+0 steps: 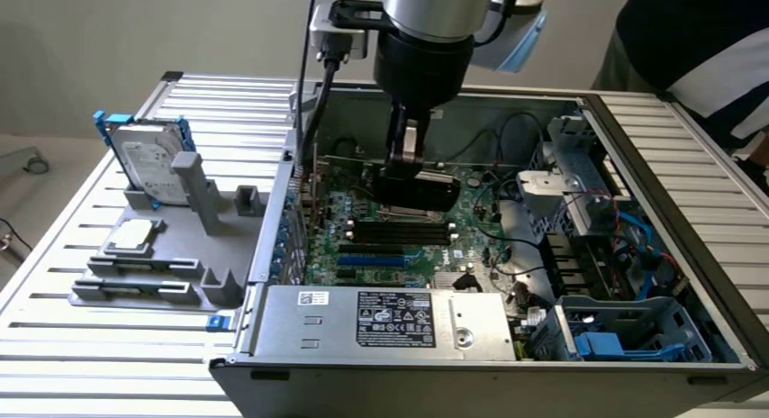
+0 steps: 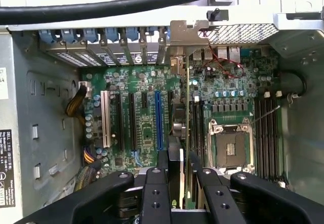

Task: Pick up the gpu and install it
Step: 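Insert the gpu into the slot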

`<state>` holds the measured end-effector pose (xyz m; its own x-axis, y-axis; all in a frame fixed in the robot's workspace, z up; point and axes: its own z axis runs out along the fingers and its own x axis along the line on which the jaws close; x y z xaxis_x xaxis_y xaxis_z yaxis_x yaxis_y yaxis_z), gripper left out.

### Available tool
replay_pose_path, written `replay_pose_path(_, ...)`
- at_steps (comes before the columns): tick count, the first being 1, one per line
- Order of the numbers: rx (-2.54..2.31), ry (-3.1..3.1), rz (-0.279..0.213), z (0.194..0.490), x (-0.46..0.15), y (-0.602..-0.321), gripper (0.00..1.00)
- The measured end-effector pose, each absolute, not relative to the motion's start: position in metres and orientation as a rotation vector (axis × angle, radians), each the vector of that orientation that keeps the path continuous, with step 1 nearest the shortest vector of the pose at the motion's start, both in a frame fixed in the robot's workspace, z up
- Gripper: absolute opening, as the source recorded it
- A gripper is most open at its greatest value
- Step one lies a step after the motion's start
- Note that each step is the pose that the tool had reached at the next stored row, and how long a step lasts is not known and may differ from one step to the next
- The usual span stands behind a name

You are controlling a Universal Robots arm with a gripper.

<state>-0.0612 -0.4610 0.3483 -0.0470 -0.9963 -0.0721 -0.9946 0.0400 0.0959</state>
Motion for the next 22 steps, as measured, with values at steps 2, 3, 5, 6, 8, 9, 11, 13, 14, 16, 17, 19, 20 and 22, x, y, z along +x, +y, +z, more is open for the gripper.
replay_pose_path(2, 2.169, -2.245, -0.187, 0.346, -0.063, -0.462, 0.27)
replay_pose_path(3, 2.175, -2.241, -0.187, 0.344, -0.063, -0.462, 0.27)
replay_pose_path(5, 2.184, -2.232, -0.186, 0.341, -0.065, -0.463, 0.27)
replay_pose_path(6, 2.187, -2.23, -0.185, 0.34, -0.066, -0.464, 0.27)
replay_pose_path(8, 2.192, -2.227, -0.182, 0.338, -0.068, -0.465, 0.27)
replay_pose_path(9, 2.195, -2.226, -0.18, 0.337, -0.07, -0.465, 0.27)
replay_pose_path(11, 2.2, -2.226, -0.175, 0.335, -0.073, -0.466, 0.27)
replay_pose_path(13, 2.208, -2.226, -0.168, 0.334, -0.074, -0.466, 0.27)
replay_pose_path(14, 2.212, -2.227, -0.162, 0.334, -0.075, -0.467, 0.27)
replay_pose_path(16, 2.221, -2.229, -0.149, 0.334, -0.076, -0.467, 0.27)
replay_pose_path(17, 2.224, -2.23, -0.144, 0.334, -0.076, -0.468, 0.27)
replay_pose_path(19, 2.227, -2.229, -0.138, 0.333, -0.078, -0.468, 0.27)
replay_pose_path(20, 2.228, -2.228, -0.135, 0.333, -0.079, -0.468, 0.27)
replay_pose_path(22, 2.23, -2.227, -0.127, 0.333, -0.08, -0.469, 0.27)
